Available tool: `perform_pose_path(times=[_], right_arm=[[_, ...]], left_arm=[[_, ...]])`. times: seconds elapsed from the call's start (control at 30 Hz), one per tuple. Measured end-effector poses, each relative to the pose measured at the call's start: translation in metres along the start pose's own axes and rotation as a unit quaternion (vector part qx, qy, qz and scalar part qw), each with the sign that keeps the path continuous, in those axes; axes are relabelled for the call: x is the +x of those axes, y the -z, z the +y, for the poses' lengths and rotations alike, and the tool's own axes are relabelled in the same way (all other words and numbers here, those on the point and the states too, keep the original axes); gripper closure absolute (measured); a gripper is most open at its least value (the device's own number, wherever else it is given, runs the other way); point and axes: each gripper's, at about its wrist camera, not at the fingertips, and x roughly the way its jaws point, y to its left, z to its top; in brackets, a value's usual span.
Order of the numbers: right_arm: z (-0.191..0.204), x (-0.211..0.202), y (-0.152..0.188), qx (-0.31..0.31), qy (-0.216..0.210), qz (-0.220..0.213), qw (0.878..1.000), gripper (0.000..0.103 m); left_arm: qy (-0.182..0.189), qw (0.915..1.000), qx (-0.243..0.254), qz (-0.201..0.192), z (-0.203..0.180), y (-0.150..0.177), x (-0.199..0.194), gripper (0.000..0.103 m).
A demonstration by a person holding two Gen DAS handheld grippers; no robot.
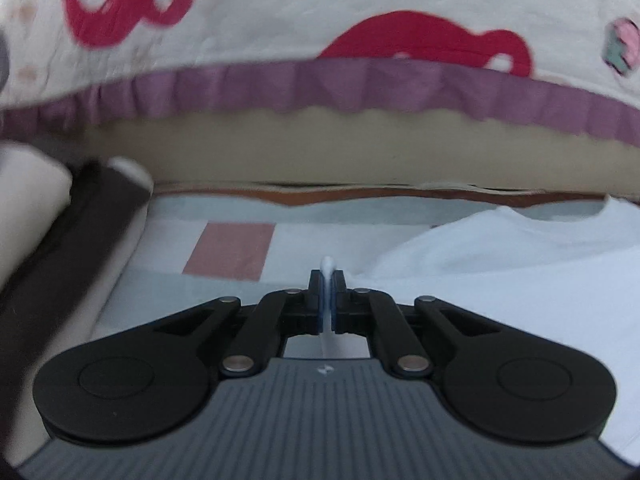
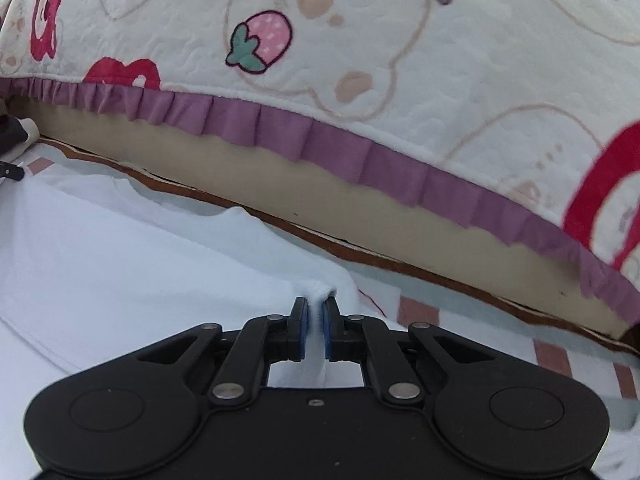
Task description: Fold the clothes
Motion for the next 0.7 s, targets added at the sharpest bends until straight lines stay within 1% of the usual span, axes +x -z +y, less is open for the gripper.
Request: perform_pose_path(times=[0.07, 0.17, 0.23, 0.27, 0.3, 0.33, 0.37, 0.4, 0.43, 0.47, 0.5, 0.53, 0.57, 0.6, 0.63, 0.67, 0.7], right_arm=[[0.004, 0.015, -0.006, -0.018, 0.001, 0.009, 1.000, 0.095], [0.005, 0.039, -0.012, -0.019, 0.004, 0.036, 0.999, 0.095], [0.005, 0.050, -0.010, -0.017, 0.010, 0.055, 0.998, 0.095], [0.006, 0.054, -0.007, -0.018, 0.011, 0.064, 0.998, 0.095], [0.007, 0.055, -0.003, -0.020, 0.016, 0.070, 0.997, 0.095], [0.008, 0.055, 0.001, -0.022, 0.028, 0.067, 0.997, 0.095], [0.010, 0.054, 0.006, -0.024, 0.040, 0.064, 0.997, 0.093], [0.011, 0.054, 0.010, -0.026, 0.052, 0.062, 0.996, 0.087], [0.013, 0.053, 0.015, -0.028, 0.064, 0.059, 0.996, 0.085], [0.013, 0.052, 0.018, -0.022, 0.072, 0.056, 0.996, 0.084], [0.011, 0.050, 0.018, 0.000, 0.073, 0.053, 0.996, 0.084], [0.008, 0.048, 0.018, 0.025, 0.075, 0.051, 0.996, 0.080], [0.005, 0.044, 0.018, 0.055, 0.078, 0.049, 0.994, 0.076], [0.003, 0.038, 0.018, 0.085, 0.078, 0.041, 0.992, 0.067], [0.001, 0.031, 0.017, 0.110, 0.076, 0.034, 0.990, 0.060], [0.000, 0.025, 0.017, 0.126, 0.070, 0.029, 0.989, 0.058], [0.000, 0.020, 0.016, 0.137, 0.062, 0.025, 0.988, 0.057]], left_arm=[[0.000, 0.9998, -0.011, 0.014, 0.004, 0.000, 0.010, 0.099], [-0.006, 0.9999, -0.010, 0.011, 0.006, 0.002, 0.012, 0.098], [-0.041, 0.9990, -0.018, -0.005, 0.011, 0.000, 0.009, 0.097], [-0.054, 0.9979, -0.034, -0.007, 0.020, -0.002, 0.007, 0.096], [-0.065, 0.9966, -0.050, -0.009, 0.028, -0.004, 0.005, 0.093], [-0.039, 0.9964, -0.075, -0.005, 0.039, -0.003, -0.001, 0.087], [-0.014, 0.9949, -0.100, -0.001, 0.049, -0.002, -0.006, 0.085], [0.012, 0.9921, -0.125, 0.003, 0.060, -0.001, -0.012, 0.083], [0.037, 0.9882, -0.148, 0.007, 0.070, 0.001, -0.018, 0.078], [0.059, 0.9874, -0.146, 0.015, 0.070, 0.006, -0.025, 0.071], [0.069, 0.9878, -0.138, 0.025, 0.068, 0.010, -0.029, 0.066], [0.078, 0.9879, -0.129, 0.035, 0.066, 0.014, -0.033, 0.056], [0.085, 0.9876, -0.123, 0.047, 0.063, 0.021, -0.039, 0.054], [0.097, 0.9862, -0.123, 0.053, 0.059, 0.027, -0.043, 0.054], [0.111, 0.9835, -0.129, 0.061, 0.058, 0.034, -0.048, 0.051], [0.131, 0.9786, -0.140, 0.074, 0.058, 0.043, -0.053, 0.047], [0.143, 0.9747, -0.148, 0.087, 0.057, 0.050, -0.058, 0.045]])
